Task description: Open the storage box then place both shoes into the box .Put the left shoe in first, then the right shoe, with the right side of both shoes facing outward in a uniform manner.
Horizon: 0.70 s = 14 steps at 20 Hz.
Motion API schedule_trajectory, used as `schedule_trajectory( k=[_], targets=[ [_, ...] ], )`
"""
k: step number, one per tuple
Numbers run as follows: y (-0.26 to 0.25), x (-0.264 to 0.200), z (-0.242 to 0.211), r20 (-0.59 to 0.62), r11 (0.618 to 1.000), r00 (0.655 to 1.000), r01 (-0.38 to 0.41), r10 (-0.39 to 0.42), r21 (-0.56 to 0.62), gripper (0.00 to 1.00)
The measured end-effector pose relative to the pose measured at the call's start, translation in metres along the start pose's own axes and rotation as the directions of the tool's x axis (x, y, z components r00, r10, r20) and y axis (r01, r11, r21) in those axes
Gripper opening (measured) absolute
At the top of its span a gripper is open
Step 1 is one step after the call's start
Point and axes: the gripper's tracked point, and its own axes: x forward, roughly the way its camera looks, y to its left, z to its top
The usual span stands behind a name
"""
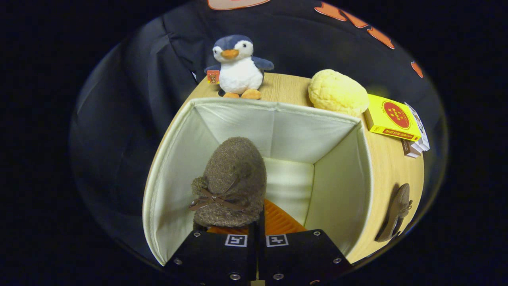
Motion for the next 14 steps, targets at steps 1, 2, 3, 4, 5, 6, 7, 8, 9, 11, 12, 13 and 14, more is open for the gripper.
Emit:
schedule_trajectory(
  k=[1, 2, 3, 4, 5, 6, 7, 8, 9, 11, 12, 13, 14],
  targets=[
    [0.001, 0.005, -0.004, -0.017, 1.000, 1.000, 0.010, -0.010, -0.003, 0.03],
    [0.006, 0.009, -0.010, -0.037, 1.000, 0.999, 0.007, -0.007, -0.003, 0.03],
    [0.009, 0.013, -0.013, -0.052, 1.000, 0.999, 0.005, -0.005, 0.008, 0.03],
    [0.010, 0.017, -0.014, -0.060, 1.000, 0.998, 0.014, -0.013, 0.014, 0.03],
    [0.008, 0.021, -0.014, -0.064, 0.999, 0.998, 0.031, -0.029, 0.024, 0.03],
    [0.007, 0.026, -0.014, -0.068, 0.999, 0.997, 0.038, -0.036, 0.033, 0.03],
    [0.008, 0.031, -0.015, -0.075, 0.998, 0.997, 0.040, -0.036, 0.044, 0.03],
    [0.010, 0.035, -0.017, -0.083, 0.998, 0.996, 0.037, -0.033, 0.044, 0.03],
    [0.011, 0.036, -0.021, -0.100, 0.999, 0.995, 0.034, -0.030, 0.041, 0.03],
    [0.015, 0.035, -0.024, -0.112, 0.999, 0.994, 0.012, -0.008, 0.039, 0.06],
    [0.015, 0.034, -0.024, -0.118, 0.999, 0.993, 0.001, 0.004, 0.043, 0.08],
    [0.015, 0.033, -0.026, -0.127, 0.998, 0.992, -0.013, 0.021, 0.058, 0.13],
    [0.015, 0.029, -0.028, -0.135, 0.997, 0.990, -0.029, 0.038, 0.070, 0.16]
  ],
)
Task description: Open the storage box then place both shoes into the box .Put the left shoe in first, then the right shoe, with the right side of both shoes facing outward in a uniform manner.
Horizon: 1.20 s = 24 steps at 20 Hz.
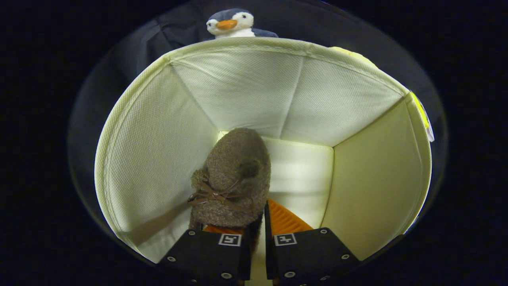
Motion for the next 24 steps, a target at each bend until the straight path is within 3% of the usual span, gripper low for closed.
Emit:
schedule_trajectory(
  k=[1, 4, 7, 10, 14, 17, 24],
  targets=[
    [0.000, -0.003, -0.002, -0.009, 1.000, 1.000, -0.021, 0.021, 0.004, 0.27],
    [-0.005, -0.024, -0.003, 0.018, 0.998, 0.998, -0.063, 0.064, -0.017, 0.43],
    [-0.010, -0.051, -0.001, 0.052, 0.992, 0.991, -0.123, 0.125, -0.036, 0.65],
    [-0.005, -0.088, -0.004, 0.080, 0.971, 0.968, -0.233, 0.237, -0.053, 0.74],
    [-0.025, -0.143, 0.000, 0.171, 0.955, 0.940, -0.285, 0.295, -0.079, 0.81],
    [-0.077, -0.162, -0.003, 0.239, 0.965, 0.935, -0.255, 0.263, -0.064, 0.87],
    [-0.245, -0.151, -0.050, 0.242, 0.993, 0.969, -0.068, 0.044, 0.093, 0.96]
  ],
)
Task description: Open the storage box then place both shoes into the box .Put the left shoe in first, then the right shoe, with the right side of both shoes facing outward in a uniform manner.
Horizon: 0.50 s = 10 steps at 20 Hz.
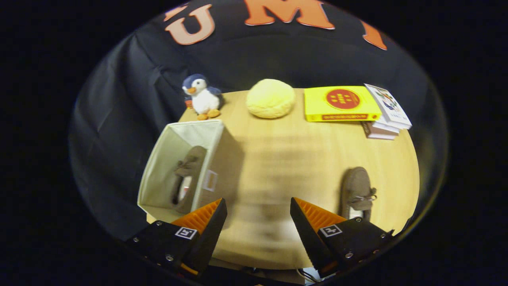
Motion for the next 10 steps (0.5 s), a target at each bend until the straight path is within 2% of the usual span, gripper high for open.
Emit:
schedule_trajectory(
  k=[6, 10],
  targets=[
    [-0.131, -0.003, -0.042, -0.047, 0.985, 0.987, 0.158, -0.155, 0.066, 0.96],
    [-0.193, 0.003, -0.061, -0.071, 0.973, 0.974, 0.221, -0.216, 0.071, 0.94]
  ],
)
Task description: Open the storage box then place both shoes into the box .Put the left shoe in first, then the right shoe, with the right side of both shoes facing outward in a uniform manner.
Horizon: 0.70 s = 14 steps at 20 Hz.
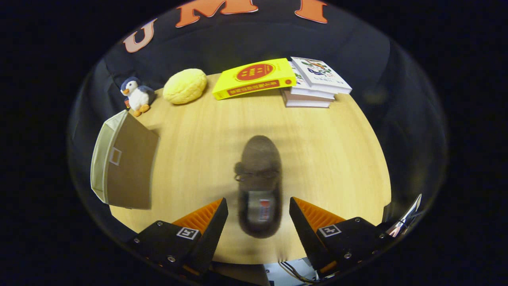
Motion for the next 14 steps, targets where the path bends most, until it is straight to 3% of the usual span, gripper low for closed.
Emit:
schedule_trajectory(
  k=[4, 8, 13, 14],
  targets=[
    [-0.025, 0.042, -0.012, -0.060, 0.999, 0.998, -0.012, 0.010, -0.036, 0.87],
    [-0.026, 0.073, -0.005, -0.051, 0.999, 0.998, -0.030, 0.028, -0.042, 0.70],
    [-0.016, 0.098, 0.003, -0.040, 0.997, 0.997, -0.062, 0.060, -0.044, 0.28],
    [-0.012, 0.100, 0.002, -0.042, 0.996, 0.997, -0.067, 0.065, -0.055, 0.24]
  ],
)
